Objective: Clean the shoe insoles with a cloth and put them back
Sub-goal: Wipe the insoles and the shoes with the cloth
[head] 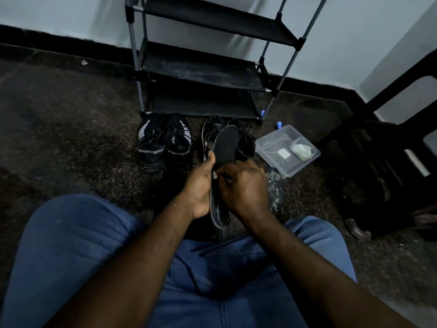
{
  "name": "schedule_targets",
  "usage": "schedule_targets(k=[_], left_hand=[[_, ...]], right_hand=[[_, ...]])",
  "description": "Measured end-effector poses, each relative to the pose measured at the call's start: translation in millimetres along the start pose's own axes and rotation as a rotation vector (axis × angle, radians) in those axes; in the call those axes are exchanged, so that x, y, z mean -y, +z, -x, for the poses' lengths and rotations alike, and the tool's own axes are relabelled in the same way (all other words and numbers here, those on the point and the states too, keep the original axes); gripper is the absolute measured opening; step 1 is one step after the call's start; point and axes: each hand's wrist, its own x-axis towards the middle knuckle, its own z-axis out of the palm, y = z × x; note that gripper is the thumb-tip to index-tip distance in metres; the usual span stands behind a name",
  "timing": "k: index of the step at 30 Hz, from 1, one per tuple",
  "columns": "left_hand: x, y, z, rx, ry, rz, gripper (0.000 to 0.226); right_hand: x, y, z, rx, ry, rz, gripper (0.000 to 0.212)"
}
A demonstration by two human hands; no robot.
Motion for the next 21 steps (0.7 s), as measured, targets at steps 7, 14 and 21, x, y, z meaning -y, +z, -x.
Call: schedule_targets(k=[7, 14, 21], left_hand=[[-1, 0, -1, -0.001, 0.021, -0.014, 0.069], [-1, 3, -1, 0.095, 0.031, 0.035, 0.058], [-2, -2, -3, 0.118, 0.002, 0.053, 0.078]], right_hand=[[-1, 0, 8, -0.003, -0.059, 0.087, 0.022], [-36, -18, -11, -0.055, 0.227, -0.224, 0.008], [-34, -2, 8, 0.026, 0.298, -0.24, 0.005]])
